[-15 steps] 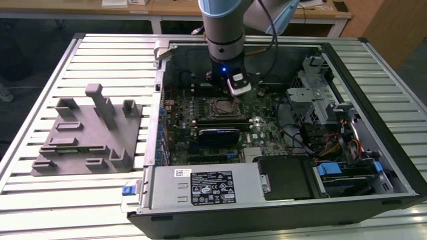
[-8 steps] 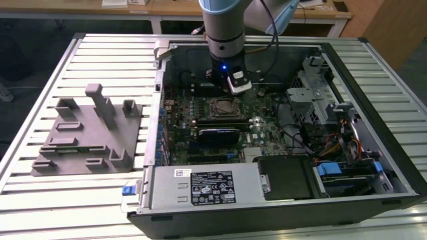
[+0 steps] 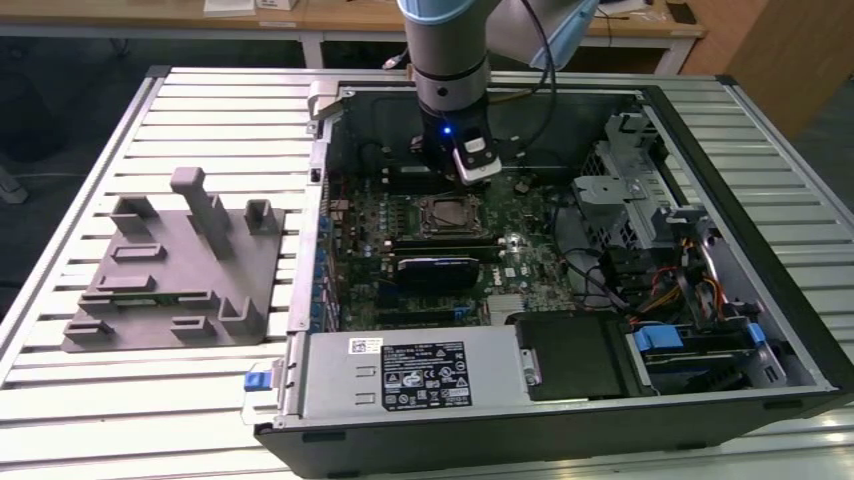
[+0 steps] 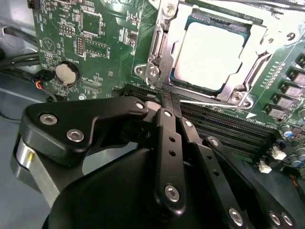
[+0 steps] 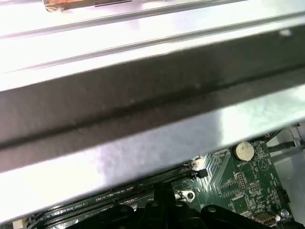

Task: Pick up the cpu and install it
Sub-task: 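Install the first cpu locking lever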

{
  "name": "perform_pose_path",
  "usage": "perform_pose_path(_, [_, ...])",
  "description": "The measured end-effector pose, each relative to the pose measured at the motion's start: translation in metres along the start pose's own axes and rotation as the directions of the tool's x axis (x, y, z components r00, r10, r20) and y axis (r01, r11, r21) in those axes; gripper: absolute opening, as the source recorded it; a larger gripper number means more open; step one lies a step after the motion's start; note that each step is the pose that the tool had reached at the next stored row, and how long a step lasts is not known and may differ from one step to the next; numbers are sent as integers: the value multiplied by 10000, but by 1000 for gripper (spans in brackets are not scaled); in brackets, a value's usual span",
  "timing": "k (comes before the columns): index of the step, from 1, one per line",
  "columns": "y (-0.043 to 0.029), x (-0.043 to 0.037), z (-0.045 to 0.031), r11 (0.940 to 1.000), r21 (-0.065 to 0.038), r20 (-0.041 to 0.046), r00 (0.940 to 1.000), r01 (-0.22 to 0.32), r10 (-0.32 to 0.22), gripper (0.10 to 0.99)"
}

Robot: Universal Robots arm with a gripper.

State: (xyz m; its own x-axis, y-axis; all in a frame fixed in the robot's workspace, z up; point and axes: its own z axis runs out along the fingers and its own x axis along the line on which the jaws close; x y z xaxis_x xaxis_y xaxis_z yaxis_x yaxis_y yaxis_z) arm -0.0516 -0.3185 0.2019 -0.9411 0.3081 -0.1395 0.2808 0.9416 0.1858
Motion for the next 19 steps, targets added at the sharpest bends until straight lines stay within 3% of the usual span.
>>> perform_pose_path(19, [12,87,22,10000,-8,2,10000,1,-1,106])
